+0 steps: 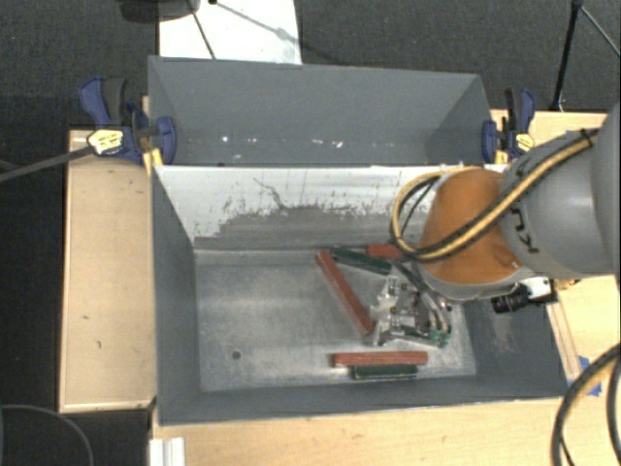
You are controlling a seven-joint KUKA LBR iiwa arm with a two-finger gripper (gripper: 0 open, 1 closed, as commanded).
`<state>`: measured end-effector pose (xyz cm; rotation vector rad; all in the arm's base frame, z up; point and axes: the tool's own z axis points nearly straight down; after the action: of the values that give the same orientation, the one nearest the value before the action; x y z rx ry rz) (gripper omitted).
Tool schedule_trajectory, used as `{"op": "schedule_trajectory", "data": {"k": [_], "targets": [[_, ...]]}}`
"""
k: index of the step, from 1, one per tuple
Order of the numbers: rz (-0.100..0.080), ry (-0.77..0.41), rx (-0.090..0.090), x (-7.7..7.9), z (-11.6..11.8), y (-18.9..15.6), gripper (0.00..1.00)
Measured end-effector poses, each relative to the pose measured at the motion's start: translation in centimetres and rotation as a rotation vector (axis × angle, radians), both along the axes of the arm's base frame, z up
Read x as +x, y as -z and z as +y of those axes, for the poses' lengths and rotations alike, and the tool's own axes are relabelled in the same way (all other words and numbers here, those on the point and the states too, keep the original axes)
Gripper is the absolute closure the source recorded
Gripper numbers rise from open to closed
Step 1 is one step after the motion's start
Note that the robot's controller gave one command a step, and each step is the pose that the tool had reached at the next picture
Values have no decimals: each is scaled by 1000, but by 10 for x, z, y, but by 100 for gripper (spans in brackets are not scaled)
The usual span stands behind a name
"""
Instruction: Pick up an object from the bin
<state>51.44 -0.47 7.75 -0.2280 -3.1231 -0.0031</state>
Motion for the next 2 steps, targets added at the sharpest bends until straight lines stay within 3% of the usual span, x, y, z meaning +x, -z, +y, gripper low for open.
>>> {"op": "schedule_trajectory", "data": {"k": [1, 2], "targets": [[-1, 0, 0, 0, 0, 0, 100], [-16, -14, -2, 9, 15, -157, 100]]}}
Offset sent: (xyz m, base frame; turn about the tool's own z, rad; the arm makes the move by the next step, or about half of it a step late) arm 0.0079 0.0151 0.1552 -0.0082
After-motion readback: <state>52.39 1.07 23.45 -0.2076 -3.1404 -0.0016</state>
